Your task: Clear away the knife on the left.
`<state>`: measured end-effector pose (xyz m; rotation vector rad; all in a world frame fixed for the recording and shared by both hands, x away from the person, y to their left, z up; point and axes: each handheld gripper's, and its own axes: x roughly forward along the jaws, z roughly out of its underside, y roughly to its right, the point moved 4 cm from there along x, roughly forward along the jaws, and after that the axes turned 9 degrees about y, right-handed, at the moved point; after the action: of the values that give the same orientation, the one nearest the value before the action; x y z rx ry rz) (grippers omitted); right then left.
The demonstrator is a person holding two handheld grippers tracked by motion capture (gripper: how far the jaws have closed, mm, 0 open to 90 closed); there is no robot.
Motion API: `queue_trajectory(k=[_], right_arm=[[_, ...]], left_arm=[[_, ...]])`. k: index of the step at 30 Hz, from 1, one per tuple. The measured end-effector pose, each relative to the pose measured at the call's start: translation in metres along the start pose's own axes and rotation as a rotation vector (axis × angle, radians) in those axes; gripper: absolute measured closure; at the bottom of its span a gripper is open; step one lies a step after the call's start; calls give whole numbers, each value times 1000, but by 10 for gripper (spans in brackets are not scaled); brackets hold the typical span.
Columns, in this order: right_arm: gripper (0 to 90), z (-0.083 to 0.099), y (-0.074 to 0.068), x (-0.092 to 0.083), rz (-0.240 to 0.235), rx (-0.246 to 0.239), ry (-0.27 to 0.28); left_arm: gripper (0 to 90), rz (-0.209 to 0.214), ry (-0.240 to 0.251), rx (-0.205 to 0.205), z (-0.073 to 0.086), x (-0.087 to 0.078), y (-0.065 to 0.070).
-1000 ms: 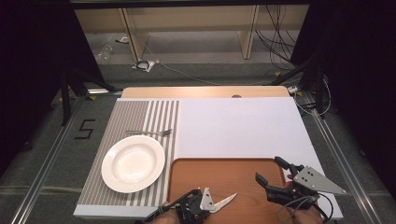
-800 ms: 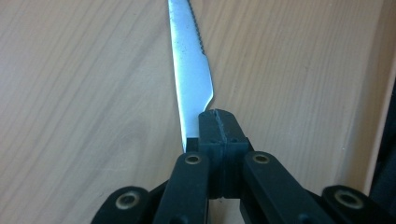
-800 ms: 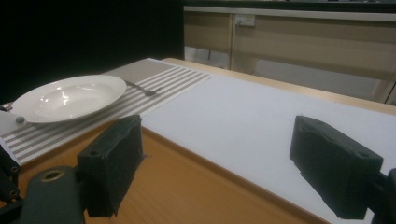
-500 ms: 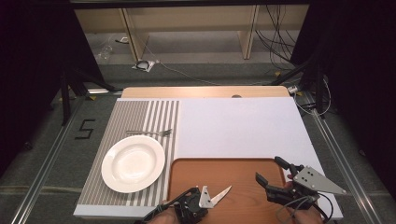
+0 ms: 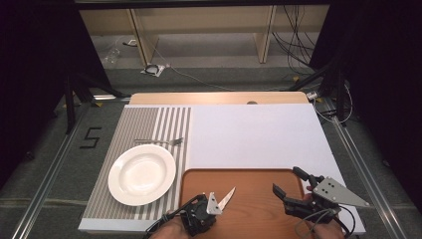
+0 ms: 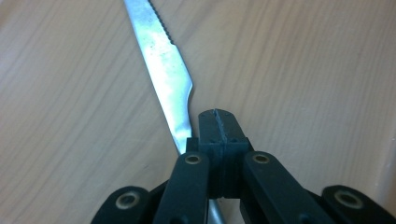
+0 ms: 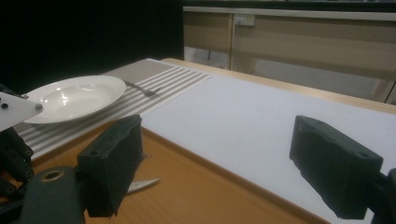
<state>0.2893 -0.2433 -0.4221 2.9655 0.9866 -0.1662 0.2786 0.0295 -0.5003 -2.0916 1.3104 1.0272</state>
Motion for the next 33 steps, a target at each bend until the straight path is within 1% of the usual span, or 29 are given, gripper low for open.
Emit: queue_trajectory(k=[10, 12, 16, 17, 19, 33], right_arm=[[182, 0, 0, 1, 0, 2, 4], [182, 0, 0, 0, 4, 2, -3], [182, 0, 1, 1, 1, 5, 4], [182, 0, 1, 1, 1, 6, 5], [182, 0, 1, 1, 1, 5, 6], [182, 0, 1, 1, 2, 6, 7]], left_arm=[[893, -13, -10, -34, 4, -3, -11], [894, -16, -13, -41, 5, -4, -13], [894, -21, -18, -51, 7, -5, -17], [894, -24, -14, -60, 7, -5, -18], [894, -26, -22, -57, 8, -6, -20], [894, -41, -40, -89, 13, -11, -30]])
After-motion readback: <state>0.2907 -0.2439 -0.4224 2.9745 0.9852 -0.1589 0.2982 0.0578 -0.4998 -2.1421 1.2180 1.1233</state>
